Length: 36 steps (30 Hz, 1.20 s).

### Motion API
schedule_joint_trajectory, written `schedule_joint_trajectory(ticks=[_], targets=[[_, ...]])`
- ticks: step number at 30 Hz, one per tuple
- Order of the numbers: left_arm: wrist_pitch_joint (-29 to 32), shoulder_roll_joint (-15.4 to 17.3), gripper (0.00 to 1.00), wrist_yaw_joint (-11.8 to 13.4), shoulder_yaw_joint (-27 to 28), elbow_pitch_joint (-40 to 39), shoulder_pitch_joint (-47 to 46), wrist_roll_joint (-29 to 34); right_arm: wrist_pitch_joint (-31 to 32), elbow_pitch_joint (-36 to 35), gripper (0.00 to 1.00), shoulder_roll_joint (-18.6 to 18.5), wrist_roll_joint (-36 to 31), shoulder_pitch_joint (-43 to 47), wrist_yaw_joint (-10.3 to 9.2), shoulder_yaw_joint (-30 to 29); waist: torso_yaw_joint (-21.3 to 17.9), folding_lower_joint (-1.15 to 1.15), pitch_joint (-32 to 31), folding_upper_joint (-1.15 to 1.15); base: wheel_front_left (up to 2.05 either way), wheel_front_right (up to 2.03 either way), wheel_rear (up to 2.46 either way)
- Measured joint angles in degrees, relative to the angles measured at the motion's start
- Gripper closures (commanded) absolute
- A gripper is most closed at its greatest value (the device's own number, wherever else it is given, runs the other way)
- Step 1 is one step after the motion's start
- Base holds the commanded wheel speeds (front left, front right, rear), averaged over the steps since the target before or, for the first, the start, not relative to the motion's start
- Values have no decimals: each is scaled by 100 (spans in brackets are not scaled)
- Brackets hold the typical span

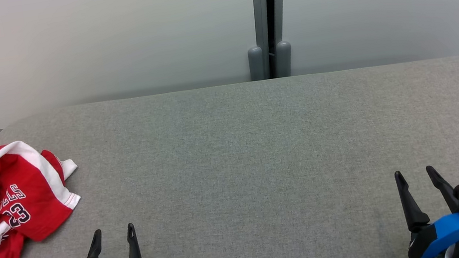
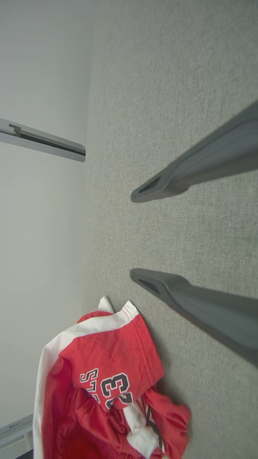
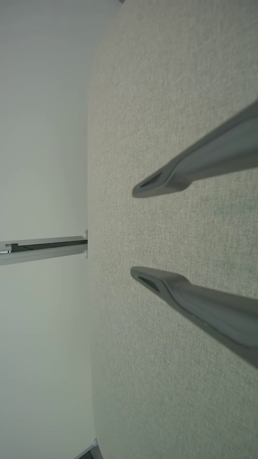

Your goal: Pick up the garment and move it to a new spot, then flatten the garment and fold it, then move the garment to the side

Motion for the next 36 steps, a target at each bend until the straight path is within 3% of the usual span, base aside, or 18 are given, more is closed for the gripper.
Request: schedule_joint_trajectory(ticks=[23,29,36], targets=[[-177,-79,0,3,87,25,70,670,-185,135,0,30,-587,21,0,-210,57,0,16,0,0,0,0],[-178,-114,0,21,185,62,35,632,-186,138,0,31,-586,29,0,-134,404,0,32,0,0,0,0],[-178,-138,0,51,378,75,-4,582,-186,204,0,32,-532,-23,0,132,1164,0,98,0,0,0,0]])
